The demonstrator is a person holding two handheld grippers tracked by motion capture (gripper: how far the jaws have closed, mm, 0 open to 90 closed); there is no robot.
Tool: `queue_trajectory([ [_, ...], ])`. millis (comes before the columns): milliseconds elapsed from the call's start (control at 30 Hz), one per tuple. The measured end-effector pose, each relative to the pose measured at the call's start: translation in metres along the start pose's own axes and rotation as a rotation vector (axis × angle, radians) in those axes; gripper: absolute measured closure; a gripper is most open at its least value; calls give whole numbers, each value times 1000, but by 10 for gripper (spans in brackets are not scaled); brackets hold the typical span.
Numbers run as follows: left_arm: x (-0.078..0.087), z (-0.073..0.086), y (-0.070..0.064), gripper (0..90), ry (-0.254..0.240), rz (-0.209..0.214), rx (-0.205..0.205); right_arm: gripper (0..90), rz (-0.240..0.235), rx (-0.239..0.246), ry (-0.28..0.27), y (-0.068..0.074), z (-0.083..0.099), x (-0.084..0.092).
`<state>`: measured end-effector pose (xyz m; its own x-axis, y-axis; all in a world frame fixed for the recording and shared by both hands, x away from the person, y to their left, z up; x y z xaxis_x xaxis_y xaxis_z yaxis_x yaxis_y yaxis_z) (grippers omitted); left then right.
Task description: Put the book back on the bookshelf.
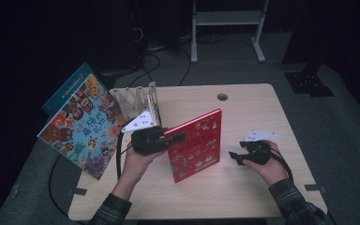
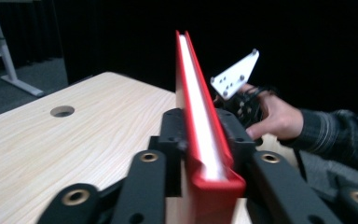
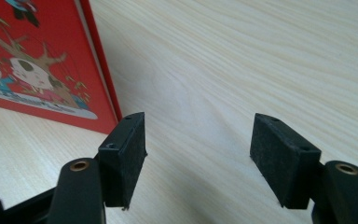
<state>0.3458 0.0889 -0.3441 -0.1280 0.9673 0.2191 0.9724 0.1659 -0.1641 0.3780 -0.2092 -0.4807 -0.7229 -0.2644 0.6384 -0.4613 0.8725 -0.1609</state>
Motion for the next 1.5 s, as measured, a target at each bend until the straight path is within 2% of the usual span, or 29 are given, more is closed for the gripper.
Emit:
queue_trajectory([
  [167, 2, 1, 1, 783, 12, -9, 15, 346, 5, -19, 26, -8, 6, -5],
  [333, 1, 1, -1, 791, 12, -19, 19, 325, 18, -45, 68, -17, 15, -14],
  [633, 9, -2, 3, 793, -25, -42, 43, 305, 37, -54, 133, -27, 26, -24],
  [767, 16, -3, 4, 794, -38, -49, 54, 297, 41, -54, 130, -29, 26, -25],
  [867, 20, -5, 3, 794, -43, -54, 53, 260, 66, -30, 116, -31, 27, -27],
  [1033, 28, -8, 2, 794, -54, -68, 52, 142, 77, -59, 52, -34, 31, -32],
  [1500, 63, -13, 1, 794, -85, -113, 64, 137, 80, -62, 42, -34, 32, -33],
])
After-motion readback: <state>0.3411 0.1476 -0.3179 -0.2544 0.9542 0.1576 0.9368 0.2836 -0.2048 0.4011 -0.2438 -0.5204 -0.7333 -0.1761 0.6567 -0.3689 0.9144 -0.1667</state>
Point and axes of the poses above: each handheld gripper's, and its own axes: x roughly backward along the jaws, z roughly out of its underside, y roughly to its left, the point moved 5 cm from there along -x, roughly forward along the jaws, and after that the axes turned 15 degrees about z, right-handed, at the moved point
